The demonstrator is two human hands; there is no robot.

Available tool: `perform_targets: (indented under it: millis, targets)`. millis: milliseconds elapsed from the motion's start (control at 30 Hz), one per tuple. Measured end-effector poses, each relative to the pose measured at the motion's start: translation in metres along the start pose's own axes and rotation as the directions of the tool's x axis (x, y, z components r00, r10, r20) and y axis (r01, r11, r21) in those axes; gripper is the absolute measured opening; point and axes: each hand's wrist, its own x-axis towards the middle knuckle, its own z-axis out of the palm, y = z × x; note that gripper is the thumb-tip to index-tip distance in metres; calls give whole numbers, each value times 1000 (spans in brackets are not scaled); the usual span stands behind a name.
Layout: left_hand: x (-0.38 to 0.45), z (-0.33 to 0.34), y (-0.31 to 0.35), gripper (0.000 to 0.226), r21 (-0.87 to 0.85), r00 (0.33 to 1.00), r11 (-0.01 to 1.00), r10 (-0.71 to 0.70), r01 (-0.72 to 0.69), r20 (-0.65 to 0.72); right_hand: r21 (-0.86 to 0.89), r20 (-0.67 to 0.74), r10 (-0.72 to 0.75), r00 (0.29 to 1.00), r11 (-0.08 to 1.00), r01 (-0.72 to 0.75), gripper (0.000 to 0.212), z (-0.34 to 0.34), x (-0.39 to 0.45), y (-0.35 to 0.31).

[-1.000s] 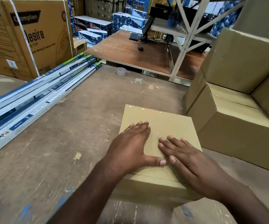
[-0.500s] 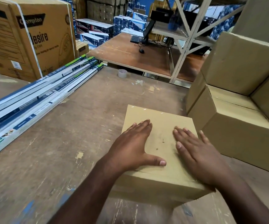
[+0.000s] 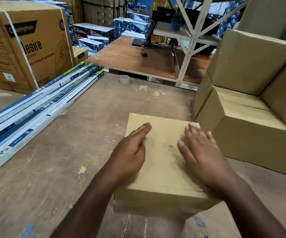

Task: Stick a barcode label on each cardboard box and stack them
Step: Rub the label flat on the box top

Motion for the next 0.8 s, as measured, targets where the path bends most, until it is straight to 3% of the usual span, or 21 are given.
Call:
perform_targets:
  millis: [100, 133, 300, 433, 533, 700, 800]
  targets:
    - [2, 2, -1, 52, -61, 1000, 998, -10, 8, -25, 75, 168, -365, 916, 931, 357, 70, 5, -20, -38]
    - [3, 2, -2, 50, -74, 999, 997, -15, 13, -35, 46, 200, -401, 894, 915, 400, 70, 9, -21, -42]
    - [1, 4, 1, 49, 90, 1000, 996, 1, -1, 2, -46, 79, -88, 993, 995, 92, 83, 4, 5, -11]
    - [3, 12, 3, 52, 367, 999, 930, 1, -13, 34, -124, 143, -197, 970, 969, 215, 83, -4, -24, -29]
    - [6, 19, 9, 53, 562, 998, 826, -67, 47, 15, -140, 107, -183, 977, 970, 197, 77, -2, -36, -34]
    - [5, 17, 12, 54, 585, 996, 810, -83, 45, 39, -143, 33, -42, 999, 989, 47, 79, 10, 11, -33]
    - [4, 13, 10, 52, 550, 996, 833, -87, 61, 20, -62, 108, -205, 973, 975, 213, 75, 9, 3, -50]
